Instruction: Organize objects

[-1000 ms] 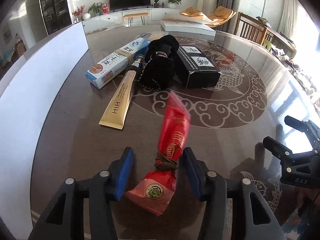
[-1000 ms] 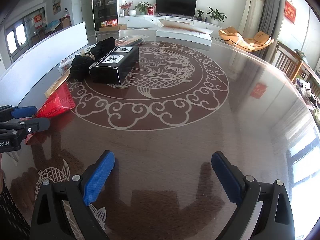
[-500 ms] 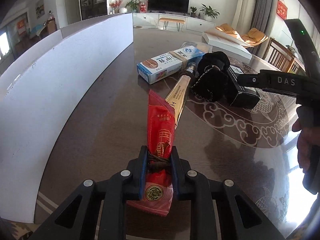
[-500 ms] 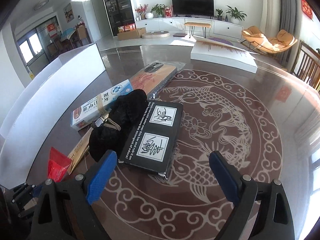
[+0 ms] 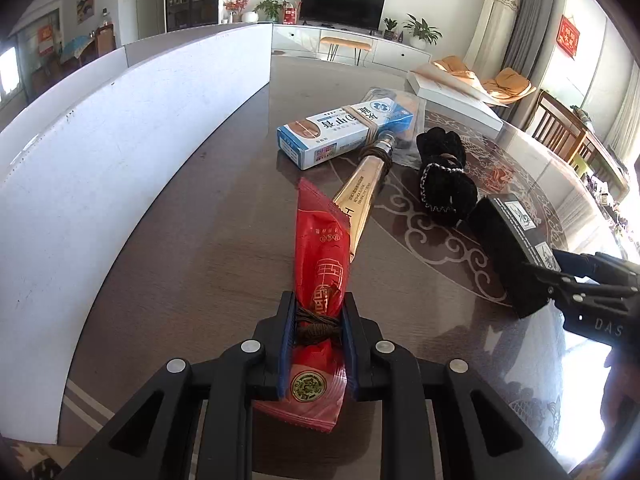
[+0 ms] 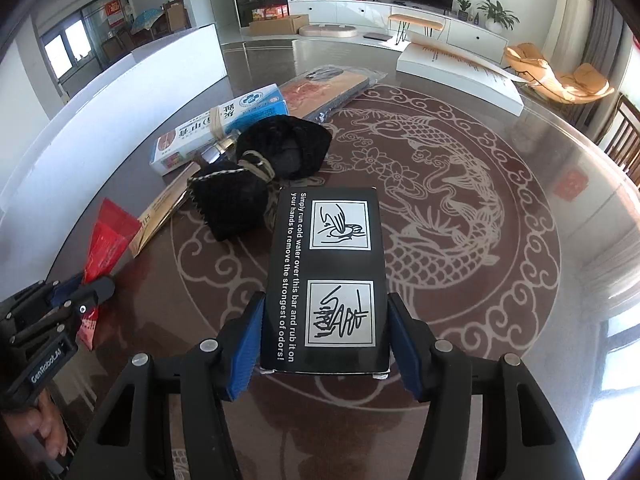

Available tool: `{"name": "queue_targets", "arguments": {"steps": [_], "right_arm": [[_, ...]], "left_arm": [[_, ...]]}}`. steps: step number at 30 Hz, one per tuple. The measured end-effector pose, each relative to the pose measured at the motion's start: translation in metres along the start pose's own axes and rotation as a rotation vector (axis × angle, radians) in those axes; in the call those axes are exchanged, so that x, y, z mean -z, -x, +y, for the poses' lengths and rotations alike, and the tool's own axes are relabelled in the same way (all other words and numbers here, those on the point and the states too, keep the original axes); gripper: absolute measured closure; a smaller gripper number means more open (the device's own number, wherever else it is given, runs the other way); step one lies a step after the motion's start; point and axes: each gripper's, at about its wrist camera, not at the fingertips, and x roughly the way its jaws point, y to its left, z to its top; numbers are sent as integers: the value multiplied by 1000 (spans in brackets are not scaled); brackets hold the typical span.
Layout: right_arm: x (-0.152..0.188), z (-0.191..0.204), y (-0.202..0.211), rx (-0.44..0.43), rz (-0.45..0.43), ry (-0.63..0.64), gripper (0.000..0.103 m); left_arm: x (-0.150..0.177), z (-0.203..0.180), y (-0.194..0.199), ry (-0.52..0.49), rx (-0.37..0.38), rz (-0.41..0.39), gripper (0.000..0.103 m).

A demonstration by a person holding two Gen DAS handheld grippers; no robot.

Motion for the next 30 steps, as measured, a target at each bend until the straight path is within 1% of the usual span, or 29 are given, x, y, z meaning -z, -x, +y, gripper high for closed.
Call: {"name": "queue_targets", "arguments": {"steps": [3, 4, 5, 6, 7, 8, 9, 10, 11, 13, 14, 15, 16, 18, 19, 30], "right_arm": [[31, 20, 17, -19, -15, 31, 43], [37, 24, 19, -20, -26, 35, 39], [40, 28, 19, -10, -27, 42, 33], [42, 30, 15, 10, -24, 52, 20], [43, 32, 11, 30, -22, 61, 15], [43, 34, 7, 42, -21, 64, 15], [43, 35, 3, 46, -17, 63, 14], [43, 34, 1, 33, -30, 54, 13], [42, 33, -1, 26, -34, 44, 11], [41, 32, -3, 31, -46, 32, 4], [41, 31, -4, 33, -50, 27, 2], [42, 29, -5, 37, -52, 20, 0], [44, 29, -5, 37, -66, 20, 0], [46, 29, -4, 37, -89, 18, 0], [46, 29, -5, 39, -91, 18, 0], [44, 30, -6, 38, -91, 20, 0]], "left_arm": [[-1, 0, 0, 5, 3, 0, 80], [-1, 0, -1, 7, 11, 1, 78], [0, -1, 0, 5, 24, 1, 72], [0, -2, 0, -3, 32, 3, 59], [1, -6, 0, -19, 24, 5, 50], [2, -9, -1, -38, -10, 14, 29], [3, -11, -3, -53, -47, 21, 22], [3, -13, -5, -63, -70, 28, 22], [4, -12, -6, -66, -77, 35, 21], [4, -13, -6, -75, -87, 35, 21], [5, -14, -6, -81, -93, 37, 18], [5, -14, -7, -82, -92, 40, 13], [6, -13, -8, -80, -95, 44, 10], [6, -11, -9, -68, -101, 51, 1], [6, -10, -10, -62, -107, 56, 0], [7, -11, -12, -57, -103, 45, 0]]}}
